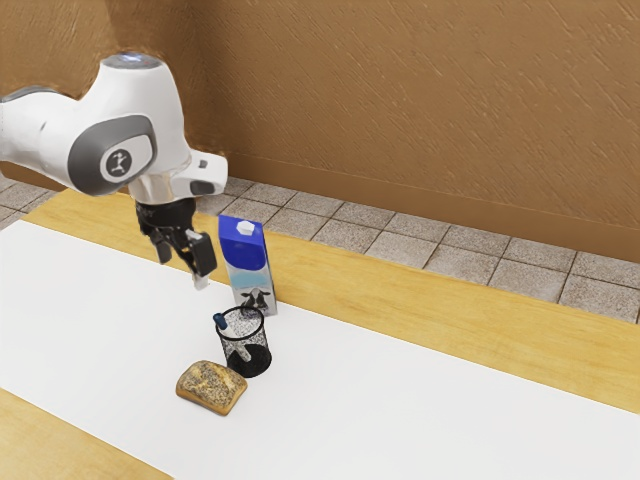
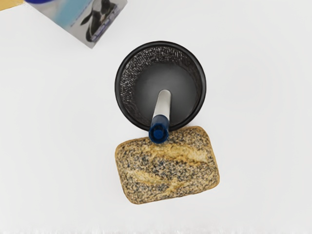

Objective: Take the marker out of the pen holder and place it to the left of the pen holder.

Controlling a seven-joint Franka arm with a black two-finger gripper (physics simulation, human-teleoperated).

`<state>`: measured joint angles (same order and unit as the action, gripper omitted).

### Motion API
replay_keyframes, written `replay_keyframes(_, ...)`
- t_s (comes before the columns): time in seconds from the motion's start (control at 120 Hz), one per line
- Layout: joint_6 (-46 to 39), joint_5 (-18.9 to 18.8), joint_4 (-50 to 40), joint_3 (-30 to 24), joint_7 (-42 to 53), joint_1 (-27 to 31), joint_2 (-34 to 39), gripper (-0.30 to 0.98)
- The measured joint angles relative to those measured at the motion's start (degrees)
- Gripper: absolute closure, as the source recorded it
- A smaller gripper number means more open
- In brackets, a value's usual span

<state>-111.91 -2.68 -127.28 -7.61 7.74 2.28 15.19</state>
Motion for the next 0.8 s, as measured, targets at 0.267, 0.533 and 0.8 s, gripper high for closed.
replay_keyframes(0.267, -19.09, 1.07, -7.69, 0.52, 0.03, 0.04, -7.1, 0.0)
replay_keyframes(0.533, -26.58, 2.9, -7.88, 1.7, 0.89, 0.7, -12.34, 0.0)
replay_keyframes(0.8, -27.66, 4.05, -8.18, 1.72, 1.57, 0.2, -12.72, 0.36)
